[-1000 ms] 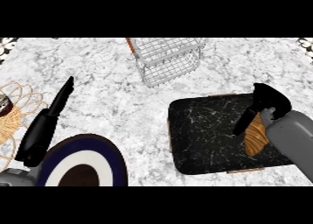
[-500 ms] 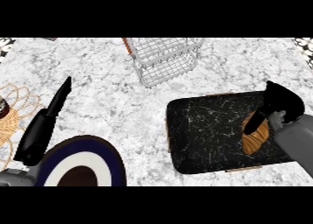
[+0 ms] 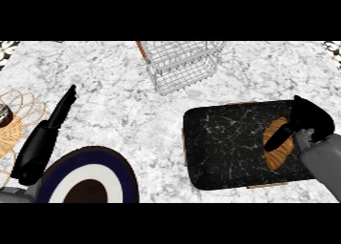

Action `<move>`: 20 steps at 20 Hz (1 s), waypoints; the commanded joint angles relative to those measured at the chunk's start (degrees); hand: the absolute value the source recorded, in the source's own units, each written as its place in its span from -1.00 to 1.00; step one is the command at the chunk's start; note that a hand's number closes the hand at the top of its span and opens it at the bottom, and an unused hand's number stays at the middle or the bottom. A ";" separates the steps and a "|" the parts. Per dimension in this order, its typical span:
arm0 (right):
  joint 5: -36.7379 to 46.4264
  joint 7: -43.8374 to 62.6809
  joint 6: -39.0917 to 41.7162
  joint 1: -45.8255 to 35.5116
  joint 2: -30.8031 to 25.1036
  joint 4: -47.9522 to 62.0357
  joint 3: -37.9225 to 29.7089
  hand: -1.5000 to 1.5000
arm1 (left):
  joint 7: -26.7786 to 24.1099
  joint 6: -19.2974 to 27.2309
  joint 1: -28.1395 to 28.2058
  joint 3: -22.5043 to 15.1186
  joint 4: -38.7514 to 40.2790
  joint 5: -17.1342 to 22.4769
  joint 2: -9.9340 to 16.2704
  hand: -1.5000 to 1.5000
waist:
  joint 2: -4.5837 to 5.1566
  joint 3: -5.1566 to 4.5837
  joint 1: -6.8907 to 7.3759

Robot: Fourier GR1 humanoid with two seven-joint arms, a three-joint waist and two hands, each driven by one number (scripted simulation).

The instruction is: Pick the croissant from the tray and place it in the tiered basket

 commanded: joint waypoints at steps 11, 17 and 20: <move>6.45 13.33 0.83 6.81 3.88 -5.67 -5.32 -1.00 | -0.53 -1.68 -0.68 1.44 0.72 -0.55 -1.48 0.00 | 0.29 0.12 0.62; 9.60 10.46 2.78 6.95 9.96 0.45 -3.48 -1.00 | 1.05 -1.46 -2.91 0.19 1.56 -2.47 -3.43 0.00 | 0.64 0.14 1.23; 12.18 6.24 -4.46 8.87 12.41 -3.98 -7.27 1.00 | -2.22 -2.72 -1.87 2.71 3.28 -1.95 -3.17 0.00 | 0.55 0.16 0.92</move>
